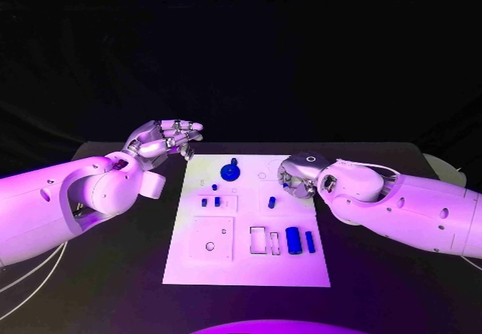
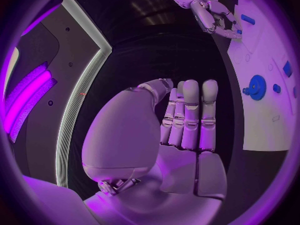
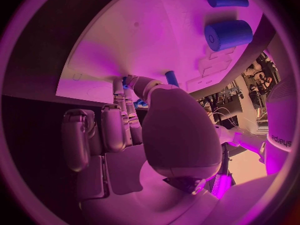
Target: Assemble the parts on the task board
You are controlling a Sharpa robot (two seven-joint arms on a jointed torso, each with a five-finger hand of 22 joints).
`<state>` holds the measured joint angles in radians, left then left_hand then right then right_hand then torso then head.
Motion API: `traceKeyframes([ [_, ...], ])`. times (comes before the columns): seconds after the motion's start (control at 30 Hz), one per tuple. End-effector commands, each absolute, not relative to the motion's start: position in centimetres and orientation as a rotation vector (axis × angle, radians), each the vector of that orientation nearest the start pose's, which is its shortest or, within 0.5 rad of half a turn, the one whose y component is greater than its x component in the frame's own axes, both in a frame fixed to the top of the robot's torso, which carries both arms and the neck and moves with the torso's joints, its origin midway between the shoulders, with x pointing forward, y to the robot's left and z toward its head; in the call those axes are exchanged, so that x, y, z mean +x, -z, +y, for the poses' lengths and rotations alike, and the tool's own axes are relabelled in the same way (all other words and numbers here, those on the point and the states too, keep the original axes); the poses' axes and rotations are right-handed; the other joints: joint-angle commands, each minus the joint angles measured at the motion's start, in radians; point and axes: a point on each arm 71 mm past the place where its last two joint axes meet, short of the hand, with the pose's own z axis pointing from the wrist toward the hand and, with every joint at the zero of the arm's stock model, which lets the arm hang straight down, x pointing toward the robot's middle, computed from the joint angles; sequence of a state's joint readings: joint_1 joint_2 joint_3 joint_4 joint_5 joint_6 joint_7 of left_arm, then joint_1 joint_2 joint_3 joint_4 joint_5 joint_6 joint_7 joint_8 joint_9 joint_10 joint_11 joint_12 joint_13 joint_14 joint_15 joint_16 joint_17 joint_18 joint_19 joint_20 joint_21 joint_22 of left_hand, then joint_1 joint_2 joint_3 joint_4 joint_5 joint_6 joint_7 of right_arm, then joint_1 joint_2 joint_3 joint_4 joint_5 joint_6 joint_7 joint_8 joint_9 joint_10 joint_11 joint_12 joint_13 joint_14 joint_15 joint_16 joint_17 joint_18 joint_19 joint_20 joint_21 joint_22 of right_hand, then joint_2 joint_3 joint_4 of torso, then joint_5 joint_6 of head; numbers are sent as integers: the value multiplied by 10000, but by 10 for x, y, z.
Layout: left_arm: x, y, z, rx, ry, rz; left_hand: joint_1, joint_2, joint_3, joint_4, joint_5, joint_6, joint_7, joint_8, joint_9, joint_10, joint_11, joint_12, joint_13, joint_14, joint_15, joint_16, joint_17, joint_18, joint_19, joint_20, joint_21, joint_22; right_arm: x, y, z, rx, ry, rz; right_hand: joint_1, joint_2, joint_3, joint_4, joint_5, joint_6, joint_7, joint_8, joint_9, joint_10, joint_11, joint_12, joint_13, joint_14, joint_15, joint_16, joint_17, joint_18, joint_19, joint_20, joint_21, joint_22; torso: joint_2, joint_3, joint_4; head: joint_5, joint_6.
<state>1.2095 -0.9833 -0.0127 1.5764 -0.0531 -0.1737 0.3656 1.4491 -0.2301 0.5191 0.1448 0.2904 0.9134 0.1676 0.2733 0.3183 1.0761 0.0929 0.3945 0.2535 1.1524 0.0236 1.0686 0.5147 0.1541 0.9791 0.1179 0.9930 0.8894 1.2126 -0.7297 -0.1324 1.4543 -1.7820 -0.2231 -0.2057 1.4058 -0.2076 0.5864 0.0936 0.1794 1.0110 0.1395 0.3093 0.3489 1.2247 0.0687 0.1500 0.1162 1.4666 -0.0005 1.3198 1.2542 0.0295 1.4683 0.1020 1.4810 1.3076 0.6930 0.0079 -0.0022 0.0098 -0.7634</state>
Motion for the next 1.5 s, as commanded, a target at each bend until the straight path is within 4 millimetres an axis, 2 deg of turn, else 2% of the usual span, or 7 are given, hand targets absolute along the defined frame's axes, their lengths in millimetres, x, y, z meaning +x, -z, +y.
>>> traceKeyframes([
  [0.03, 479, 158, 254, -10552, 15942, 14446, 62, 81, -15, -73, 48, -39, 43, -16, -2, -80, 28, 51, 10, -70, -7, -35, -18, 197, -75, 19, -49, -22, 480, 229, -163, -5623, -3425, 17196, -5, 111, 35, -56, 12, 76, -13, 45, 19, 29, -10, 6, 16, 490, -97, 59, 9, -86, 570, -67, 51, 2173, -5, 0, 1, -16, -1],
  [0.33, 480, 159, 255, -10588, 15889, 14498, 90, 87, -5, -107, 54, -74, 61, -39, -9, -129, 45, 65, 18, -76, 4, -46, -26, 204, -98, 21, -93, -66, 475, 220, -163, -5181, -3802, 16250, 37, 299, 274, -312, 95, 174, -34, 119, 127, 168, -42, -23, 110, 486, -128, 132, 4, -124, 649, -95, 218, 2277, -8, -5, 4, -19, 28],
  [0.8, 480, 159, 256, -10621, 15837, 14527, 104, 90, 1, -130, 59, -104, 78, -58, -15, -168, 60, 75, 23, -83, 13, -55, -33, 208, -111, 24, -119, -92, 470, 202, -170, -4386, -4401, 15023, -20, 283, 306, -372, 44, 192, -28, 134, 159, 200, -42, -40, 139, 489, -126, 170, 22, -143, 691, -97, 297, 2323, -9, 7, -2, -14, 50],
  [1.07, 481, 160, 257, -10632, 15834, 14560, 92, 88, -2, -134, 59, -131, 94, -75, -21, -204, 76, 81, 27, -91, 25, -62, -38, 211, -129, 30, -148, -120, 454, 188, -172, -3978, -5081, 14812, -98, 255, 299, -381, -23, 202, -37, 143, 181, 215, -45, -57, 157, 490, -127, 188, 22, -149, 702, -96, 321, 2337, -8, 5, -18, 39, 83],
  [1.27, 481, 160, 256, -10623, 15861, 14573, 92, 88, -2, -134, 59, -131, 94, -75, -21, -204, 76, 81, 27, -91, 25, -62, -38, 211, -129, 30, -148, -120, 431, 175, -154, -3928, -6212, 14425, -130, 241, 294, -383, -49, 203, -41, 145, 189, 217, -47, -66, 164, 489, -127, 193, 20, -151, 707, -95, 330, 2344, -14, 13, -34, 183, 132],
  [1.4, 482, 160, 252, -10596, 15933, 14597, 92, 88, -2, -134, 59, -131, 94, -75, -21, -204, 76, 81, 27, -91, 25, -62, -38, 211, -129, 30, -148, -120, 417, 169, -135, -4078, -6995, 14205, -130, 241, 294, -383, -49, 203, -41, 145, 189, 217, -47, -66, 164, 489, -127, 193, 20, -151, 707, -95, 330, 2344, -22, 6, 31, 269, 144],
  [1.5, 483, 161, 249, -10570, 15987, 14598, 87, 88, -4, -134, 59, -139, 98, -80, -22, -215, 80, 84, 28, -94, 29, -64, -40, 209, -125, 32, -147, -118, 410, 168, -119, -4239, -7503, 14151, -136, 240, 294, -385, -55, 204, -42, 145, 191, 219, -49, -68, 166, 489, -127, 195, 21, -146, 696, -95, 311, 2334, -25, -14, 48, 417, 109],
])
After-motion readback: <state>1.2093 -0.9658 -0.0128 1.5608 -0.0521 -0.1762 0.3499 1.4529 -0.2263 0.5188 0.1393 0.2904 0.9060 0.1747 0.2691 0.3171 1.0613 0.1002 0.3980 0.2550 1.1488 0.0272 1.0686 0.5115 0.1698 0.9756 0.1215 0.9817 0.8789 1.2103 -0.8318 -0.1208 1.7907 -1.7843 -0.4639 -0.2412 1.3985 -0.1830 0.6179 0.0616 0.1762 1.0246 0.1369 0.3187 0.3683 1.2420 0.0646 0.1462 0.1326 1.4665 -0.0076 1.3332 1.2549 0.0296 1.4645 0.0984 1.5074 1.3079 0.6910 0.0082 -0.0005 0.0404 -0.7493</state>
